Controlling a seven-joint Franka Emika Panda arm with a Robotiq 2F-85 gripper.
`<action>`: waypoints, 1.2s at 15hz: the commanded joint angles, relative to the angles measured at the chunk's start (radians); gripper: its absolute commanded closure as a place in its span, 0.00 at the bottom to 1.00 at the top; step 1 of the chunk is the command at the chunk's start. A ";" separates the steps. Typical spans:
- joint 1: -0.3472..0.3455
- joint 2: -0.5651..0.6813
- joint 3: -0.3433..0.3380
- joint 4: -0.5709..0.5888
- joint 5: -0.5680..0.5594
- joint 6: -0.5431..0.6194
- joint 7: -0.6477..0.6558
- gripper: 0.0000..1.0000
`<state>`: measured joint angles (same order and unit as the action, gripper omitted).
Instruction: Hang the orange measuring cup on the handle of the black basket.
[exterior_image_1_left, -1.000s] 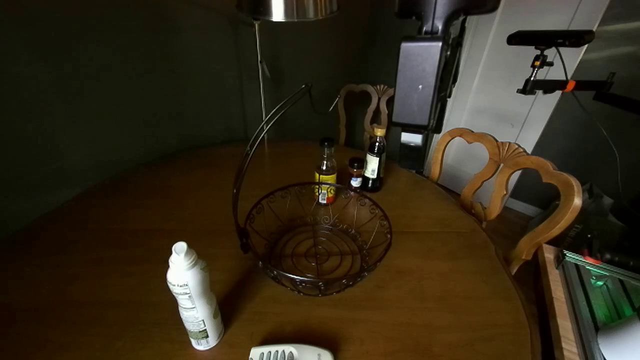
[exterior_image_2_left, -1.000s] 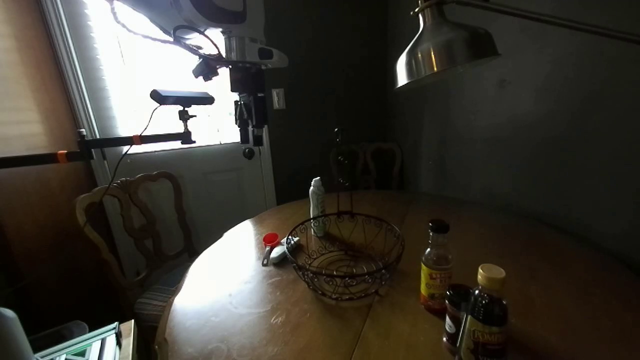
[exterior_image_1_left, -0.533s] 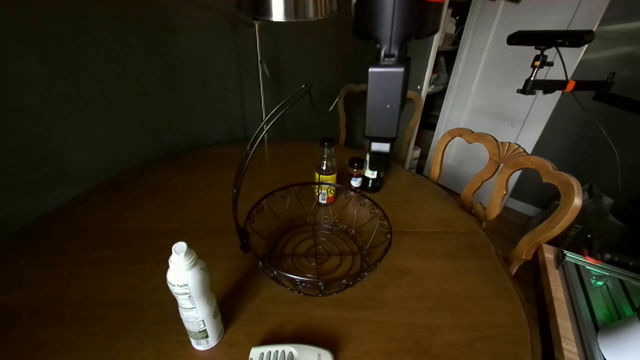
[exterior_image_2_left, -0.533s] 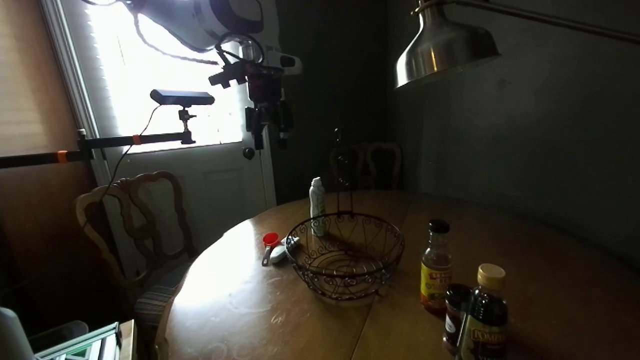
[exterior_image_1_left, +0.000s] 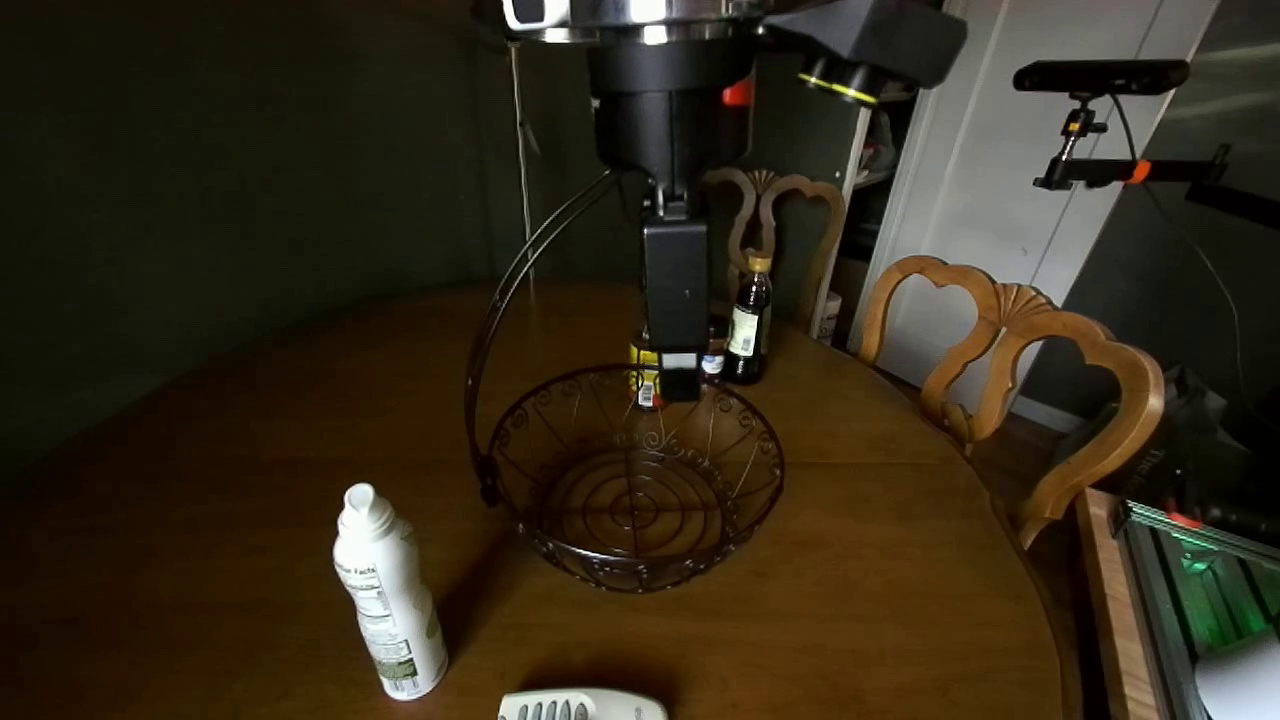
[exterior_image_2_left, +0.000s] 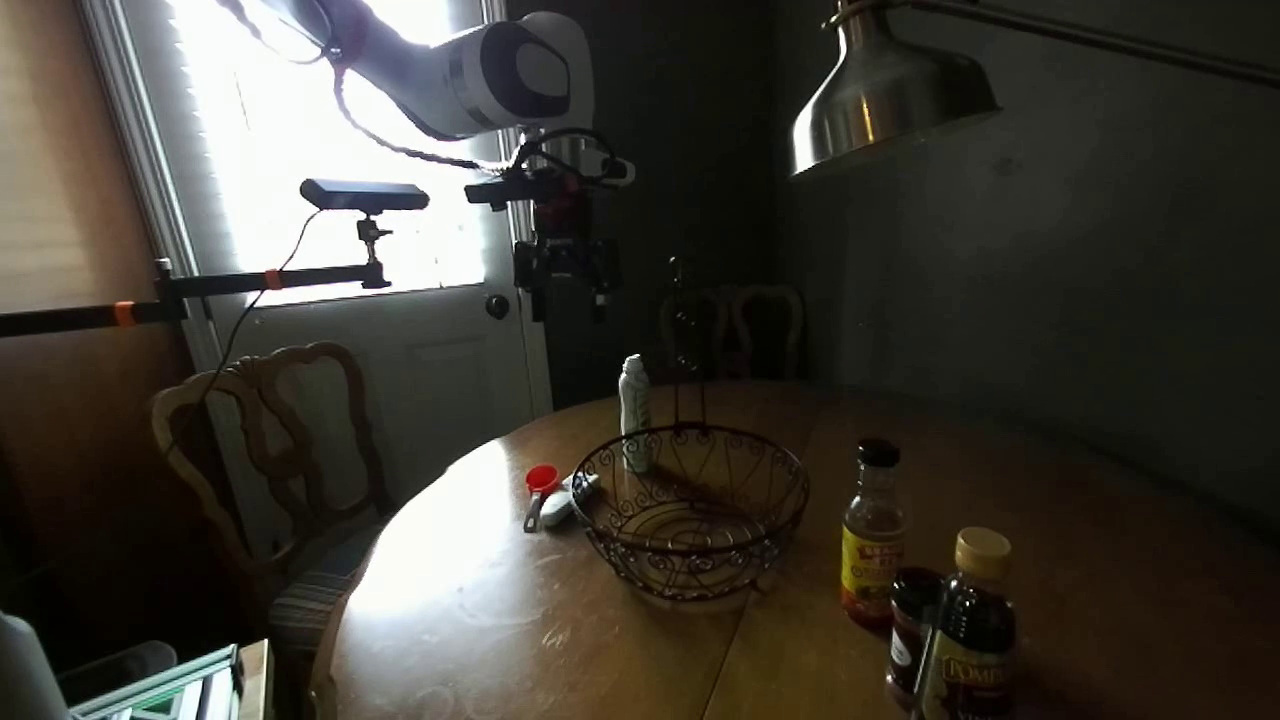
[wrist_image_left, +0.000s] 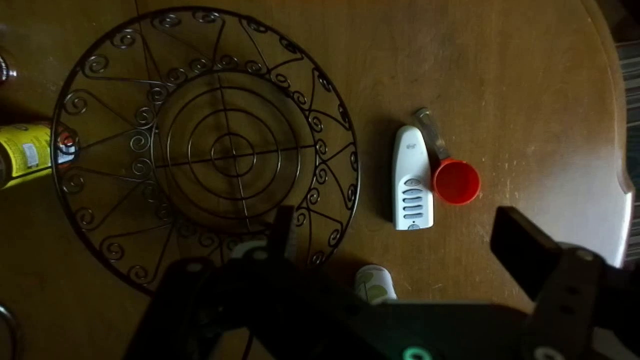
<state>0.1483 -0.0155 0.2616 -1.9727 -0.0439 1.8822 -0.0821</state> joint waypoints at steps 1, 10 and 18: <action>0.022 0.001 -0.021 0.005 -0.001 -0.003 0.000 0.00; 0.023 0.001 -0.021 0.008 -0.001 -0.003 -0.002 0.00; 0.003 0.095 -0.053 -0.088 0.304 -0.050 -0.402 0.00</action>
<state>0.1574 0.0400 0.2303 -2.0288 0.1798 1.8684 -0.3622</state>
